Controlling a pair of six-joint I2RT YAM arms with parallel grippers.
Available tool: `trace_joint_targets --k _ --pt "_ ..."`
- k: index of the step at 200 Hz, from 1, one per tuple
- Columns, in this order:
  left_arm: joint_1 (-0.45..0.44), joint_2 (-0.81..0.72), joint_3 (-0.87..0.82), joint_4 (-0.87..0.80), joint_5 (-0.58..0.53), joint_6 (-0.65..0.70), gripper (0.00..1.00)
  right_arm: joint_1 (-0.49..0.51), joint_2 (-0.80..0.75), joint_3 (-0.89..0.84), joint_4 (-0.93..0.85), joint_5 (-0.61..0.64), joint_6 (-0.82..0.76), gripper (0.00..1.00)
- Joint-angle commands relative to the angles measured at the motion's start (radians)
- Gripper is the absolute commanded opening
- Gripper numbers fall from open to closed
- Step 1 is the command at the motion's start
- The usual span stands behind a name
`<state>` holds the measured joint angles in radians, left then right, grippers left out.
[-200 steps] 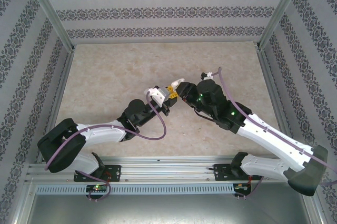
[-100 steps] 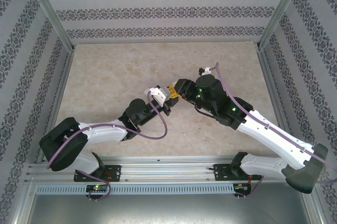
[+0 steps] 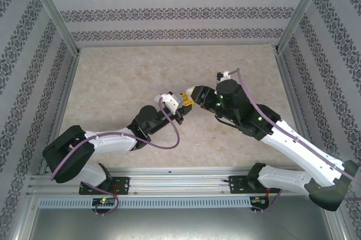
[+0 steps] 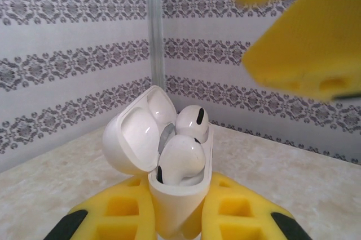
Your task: Insert wireless bluetooth earbuds into charging case
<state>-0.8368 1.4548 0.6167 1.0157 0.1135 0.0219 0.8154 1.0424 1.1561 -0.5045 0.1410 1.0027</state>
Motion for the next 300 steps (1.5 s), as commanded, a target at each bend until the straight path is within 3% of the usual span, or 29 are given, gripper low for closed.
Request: trace_joint_targets --k 1,32,86,120,152,230,300 --pt "-0.001 -0.023 0.058 -0.071 0.092 -0.027 0.0 -0.039 -0.034 0.058 -0.076 -0.023 -0.097 0.41" --pt "0.007 -0.02 0.072 -0.082 0.183 -0.071 0.0 -0.144 -0.026 0.116 -0.15 -0.148 -0.18 0.4" --pt "0.033 -0.024 0.112 -0.118 0.416 -0.122 0.0 -0.407 0.013 0.124 -0.237 -0.5 -0.24 0.4" --pt "0.036 -0.02 0.138 -0.159 0.449 -0.123 0.0 -0.432 0.05 0.082 -0.196 -0.627 -0.241 0.39" --pt "0.041 -0.014 0.162 -0.183 0.476 -0.123 0.0 -0.431 0.086 0.062 -0.174 -0.736 -0.258 0.27" --pt "0.084 0.017 0.16 -0.141 0.453 -0.225 0.0 -0.425 0.026 0.056 -0.263 -0.86 -0.305 0.18" --pt "0.136 0.027 0.139 -0.124 0.426 -0.312 0.0 -0.43 -0.111 0.029 -0.367 -0.752 -0.318 0.21"
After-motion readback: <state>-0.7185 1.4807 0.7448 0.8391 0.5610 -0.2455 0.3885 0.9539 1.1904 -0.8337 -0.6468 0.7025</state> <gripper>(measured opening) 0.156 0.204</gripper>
